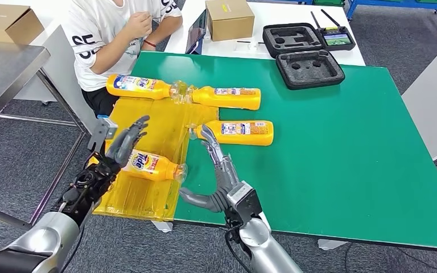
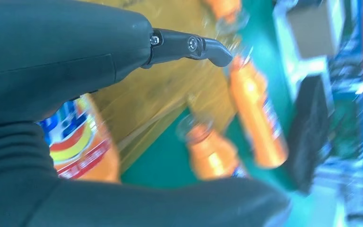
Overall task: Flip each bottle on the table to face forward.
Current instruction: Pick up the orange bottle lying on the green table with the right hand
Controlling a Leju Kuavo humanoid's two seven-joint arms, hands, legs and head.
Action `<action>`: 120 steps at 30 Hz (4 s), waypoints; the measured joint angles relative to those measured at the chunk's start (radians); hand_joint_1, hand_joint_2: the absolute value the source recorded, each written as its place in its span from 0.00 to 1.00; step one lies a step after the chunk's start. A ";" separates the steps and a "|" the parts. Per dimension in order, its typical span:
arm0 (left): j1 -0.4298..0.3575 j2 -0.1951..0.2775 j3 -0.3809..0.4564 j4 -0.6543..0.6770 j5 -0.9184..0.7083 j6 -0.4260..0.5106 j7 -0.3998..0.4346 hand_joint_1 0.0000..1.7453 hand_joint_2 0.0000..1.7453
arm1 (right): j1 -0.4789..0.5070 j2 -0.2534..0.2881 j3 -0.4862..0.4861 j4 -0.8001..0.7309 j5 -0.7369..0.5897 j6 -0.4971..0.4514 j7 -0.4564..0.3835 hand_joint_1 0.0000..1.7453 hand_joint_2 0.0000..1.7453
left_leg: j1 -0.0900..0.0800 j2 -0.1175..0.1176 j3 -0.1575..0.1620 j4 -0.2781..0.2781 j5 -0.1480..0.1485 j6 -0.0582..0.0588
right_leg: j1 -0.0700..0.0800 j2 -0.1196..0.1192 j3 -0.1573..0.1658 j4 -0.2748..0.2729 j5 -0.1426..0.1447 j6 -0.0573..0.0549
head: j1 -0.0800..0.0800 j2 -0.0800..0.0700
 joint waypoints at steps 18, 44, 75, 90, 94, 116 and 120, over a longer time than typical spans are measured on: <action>0.195 -0.124 -0.034 -0.381 -0.151 0.846 -0.239 0.00 1.00 | 0.028 0.000 -0.023 -0.018 -0.009 -0.071 0.000 0.00 1.00 | 0.000 0.000 -0.004 0.000 0.000 0.000 | 0.000 0.000 -0.004 0.000 0.000 0.000 | 0.000 0.000; 0.363 -0.182 -0.195 -0.660 -0.100 0.967 -0.243 0.00 1.00 | 0.011 -0.022 -0.020 -0.063 -0.035 -0.155 0.000 0.00 1.00 | 0.000 0.000 -0.005 0.000 -0.001 0.000 | 0.000 0.000 -0.004 0.000 0.000 0.000 | 0.000 0.000; 0.472 -0.164 -0.132 -0.808 -0.062 0.984 -0.243 0.00 1.00 | -0.135 -0.080 -0.133 -0.046 0.119 -0.258 0.002 0.48 1.00 | 0.000 0.000 -0.006 0.000 0.000 0.000 | 0.000 0.000 -0.005 0.000 0.001 0.002 | 0.000 0.000; 0.494 -0.161 -0.132 -0.829 -0.050 0.962 -0.243 0.38 1.00 | -0.082 -0.075 -0.100 -0.059 0.095 -0.272 0.001 0.15 1.00 | 0.000 0.000 -0.006 0.000 0.000 0.000 | 0.000 0.000 -0.005 0.000 0.001 0.002 | 0.000 0.000; 0.498 -0.161 -0.132 -0.831 -0.046 0.949 -0.243 0.00 1.00 | -0.060 -0.076 -0.089 -0.073 0.086 -0.278 0.001 0.00 1.00 | 0.000 0.000 -0.006 0.000 0.000 0.000 | 0.000 0.000 -0.005 0.000 0.001 0.002 | 0.000 0.000; 0.527 -0.163 -0.130 -0.843 -0.042 0.944 -0.243 0.00 1.00 | 0.004 -0.079 -0.072 -0.141 0.089 -0.253 0.000 0.00 1.00 | 0.000 0.000 -0.006 0.000 0.000 0.000 | 0.000 0.000 -0.005 0.000 0.001 0.002 | 0.000 0.000; 0.526 -0.168 -0.129 -0.843 -0.042 0.938 -0.243 0.00 1.00 | 0.007 -0.074 -0.079 -0.155 0.095 -0.246 0.000 0.00 1.00 | 0.000 0.000 -0.006 0.000 0.000 0.000 | 0.000 0.000 -0.005 0.000 0.001 0.002 | 0.000 0.000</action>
